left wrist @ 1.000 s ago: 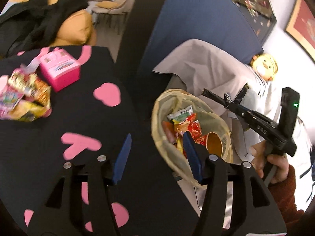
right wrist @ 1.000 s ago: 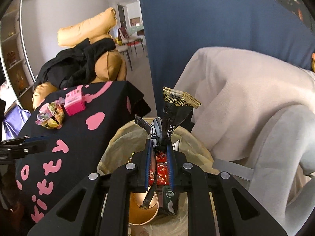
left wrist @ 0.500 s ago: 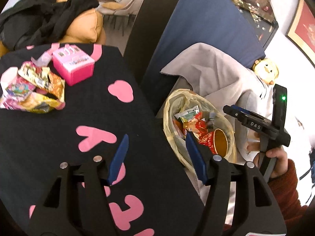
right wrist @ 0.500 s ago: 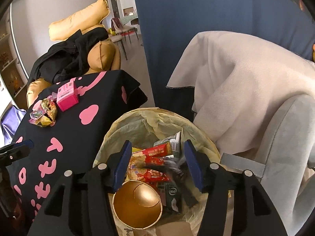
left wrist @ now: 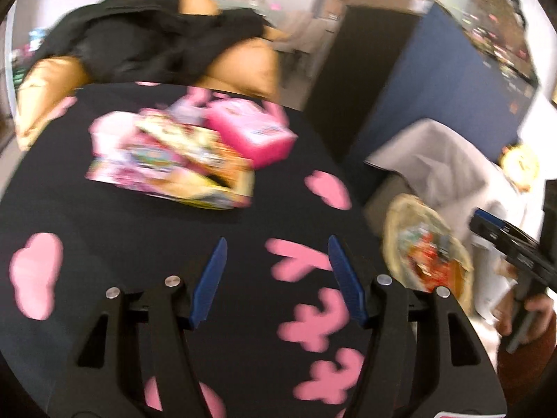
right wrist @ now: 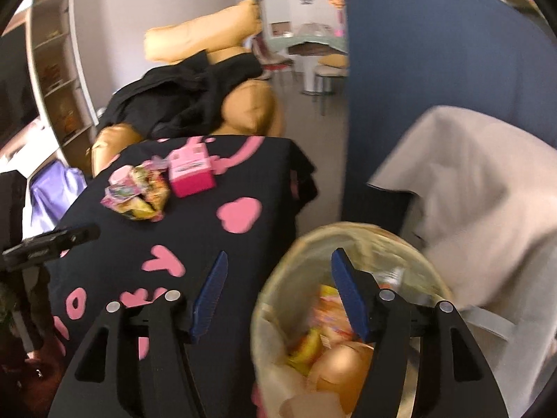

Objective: Collect trash
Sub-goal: 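Grasp the yellow-white snack wrapper with the right tool while the left tool grasps the pink Kleenex pack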

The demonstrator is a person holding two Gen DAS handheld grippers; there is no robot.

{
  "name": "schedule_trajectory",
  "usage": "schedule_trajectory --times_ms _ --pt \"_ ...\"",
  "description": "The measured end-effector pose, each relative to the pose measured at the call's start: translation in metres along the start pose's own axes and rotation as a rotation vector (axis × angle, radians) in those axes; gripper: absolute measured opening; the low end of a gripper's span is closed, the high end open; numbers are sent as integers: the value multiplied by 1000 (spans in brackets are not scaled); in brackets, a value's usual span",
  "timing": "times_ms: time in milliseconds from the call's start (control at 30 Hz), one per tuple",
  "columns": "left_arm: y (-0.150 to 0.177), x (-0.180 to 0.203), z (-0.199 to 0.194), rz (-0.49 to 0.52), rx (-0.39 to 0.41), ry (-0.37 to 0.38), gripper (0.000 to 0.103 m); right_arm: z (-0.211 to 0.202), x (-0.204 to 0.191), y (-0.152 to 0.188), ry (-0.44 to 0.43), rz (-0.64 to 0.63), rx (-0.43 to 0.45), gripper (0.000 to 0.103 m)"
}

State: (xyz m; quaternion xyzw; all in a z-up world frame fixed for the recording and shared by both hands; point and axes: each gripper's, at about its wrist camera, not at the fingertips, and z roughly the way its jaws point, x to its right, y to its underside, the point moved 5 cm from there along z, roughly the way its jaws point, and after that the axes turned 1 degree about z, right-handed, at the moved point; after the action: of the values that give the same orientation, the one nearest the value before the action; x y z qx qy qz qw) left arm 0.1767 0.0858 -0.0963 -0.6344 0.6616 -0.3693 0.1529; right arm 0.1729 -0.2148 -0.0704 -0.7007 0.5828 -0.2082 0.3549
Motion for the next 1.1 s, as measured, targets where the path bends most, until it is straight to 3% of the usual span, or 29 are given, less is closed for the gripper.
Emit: schedule_trajectory --times_ms 67,267,533,800,1100 --pt "-3 -27 -3 -35 6 -60 58 17 -20 -4 -30 -25 -25 59" --pt "-8 -94 -20 -117 40 -142 58 64 -89 -17 -125 -122 -62 59" --pt "-13 -149 -29 -151 54 -171 59 128 -161 -50 -136 -231 -58 59" --pt "-26 -174 -30 -184 69 -172 59 202 -187 -68 -129 -253 -156 59" --pt "-20 -172 -25 -174 62 -132 59 246 -181 -51 -110 -222 -244 59"
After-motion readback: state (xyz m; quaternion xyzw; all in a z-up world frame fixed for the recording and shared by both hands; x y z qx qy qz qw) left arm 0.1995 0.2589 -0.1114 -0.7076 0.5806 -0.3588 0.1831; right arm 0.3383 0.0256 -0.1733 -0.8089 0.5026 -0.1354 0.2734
